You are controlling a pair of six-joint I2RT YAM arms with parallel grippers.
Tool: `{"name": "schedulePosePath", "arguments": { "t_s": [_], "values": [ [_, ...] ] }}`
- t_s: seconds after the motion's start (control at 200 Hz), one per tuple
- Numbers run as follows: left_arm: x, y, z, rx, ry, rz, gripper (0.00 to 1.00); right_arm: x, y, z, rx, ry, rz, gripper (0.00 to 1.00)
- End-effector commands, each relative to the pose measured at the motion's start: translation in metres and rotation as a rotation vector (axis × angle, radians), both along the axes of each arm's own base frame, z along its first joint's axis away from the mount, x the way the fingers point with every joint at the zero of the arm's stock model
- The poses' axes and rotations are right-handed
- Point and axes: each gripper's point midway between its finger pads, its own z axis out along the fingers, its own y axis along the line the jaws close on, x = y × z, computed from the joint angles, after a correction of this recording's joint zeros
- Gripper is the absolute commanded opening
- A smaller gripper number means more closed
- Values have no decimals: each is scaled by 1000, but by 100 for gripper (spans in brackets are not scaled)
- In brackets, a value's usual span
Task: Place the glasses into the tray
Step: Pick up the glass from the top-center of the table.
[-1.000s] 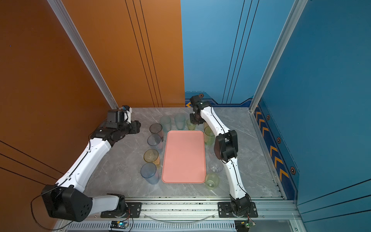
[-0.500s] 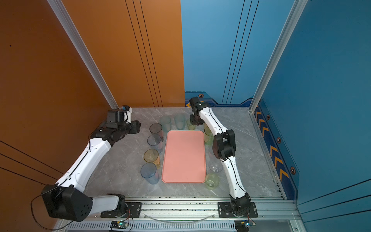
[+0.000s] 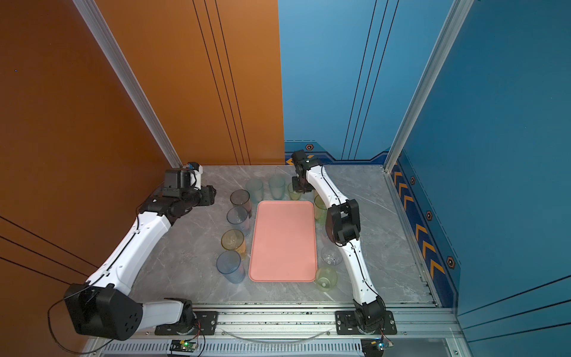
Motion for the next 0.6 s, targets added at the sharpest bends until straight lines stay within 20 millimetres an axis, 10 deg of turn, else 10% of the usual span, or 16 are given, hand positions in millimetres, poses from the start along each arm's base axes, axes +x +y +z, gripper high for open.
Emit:
{"name": "schedulePosePath", "arguments": {
  "t_s": [0.0, 0.596],
  "values": [
    [-1, 0, -9, 3, 29, -19, 61, 4, -7, 2, -13, -7, -33, 23],
    [1, 2, -9, 5, 30, -20, 59, 11, 3, -4, 9, -24, -32, 12]
  ]
}}
